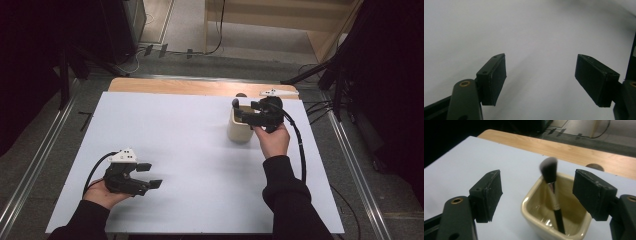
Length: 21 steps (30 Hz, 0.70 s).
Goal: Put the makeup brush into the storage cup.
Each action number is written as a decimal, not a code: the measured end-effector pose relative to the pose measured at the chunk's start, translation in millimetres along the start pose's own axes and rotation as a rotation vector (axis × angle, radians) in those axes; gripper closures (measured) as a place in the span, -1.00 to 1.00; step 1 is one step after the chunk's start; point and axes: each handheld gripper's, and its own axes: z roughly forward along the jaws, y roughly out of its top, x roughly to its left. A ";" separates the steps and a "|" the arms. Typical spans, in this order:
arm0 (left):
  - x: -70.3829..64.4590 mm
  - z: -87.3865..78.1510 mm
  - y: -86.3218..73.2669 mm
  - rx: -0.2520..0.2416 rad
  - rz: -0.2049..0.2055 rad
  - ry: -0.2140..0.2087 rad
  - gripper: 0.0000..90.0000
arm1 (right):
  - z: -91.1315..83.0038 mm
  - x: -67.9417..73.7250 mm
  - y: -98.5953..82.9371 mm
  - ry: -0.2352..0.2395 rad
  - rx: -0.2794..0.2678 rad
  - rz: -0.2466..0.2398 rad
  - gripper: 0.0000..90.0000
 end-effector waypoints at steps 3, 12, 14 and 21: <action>0.0 0.3 0.0 0.002 0.000 0.002 -0.43 | -5.2 3.0 -4.7 0.016 0.020 -0.021 -0.44; 0.5 -0.6 -0.5 -0.002 -0.003 0.010 -0.43 | -21.7 15.6 -27.2 0.095 0.052 -0.072 -0.43; 0.3 -0.4 -0.5 0.000 0.001 0.008 -0.43 | -23.7 18.0 -31.9 0.112 0.063 -0.086 -0.43; 1.4 0.1 -0.6 0.001 0.002 0.008 -0.43 | -26.8 24.0 -45.0 0.162 0.083 -0.119 -0.43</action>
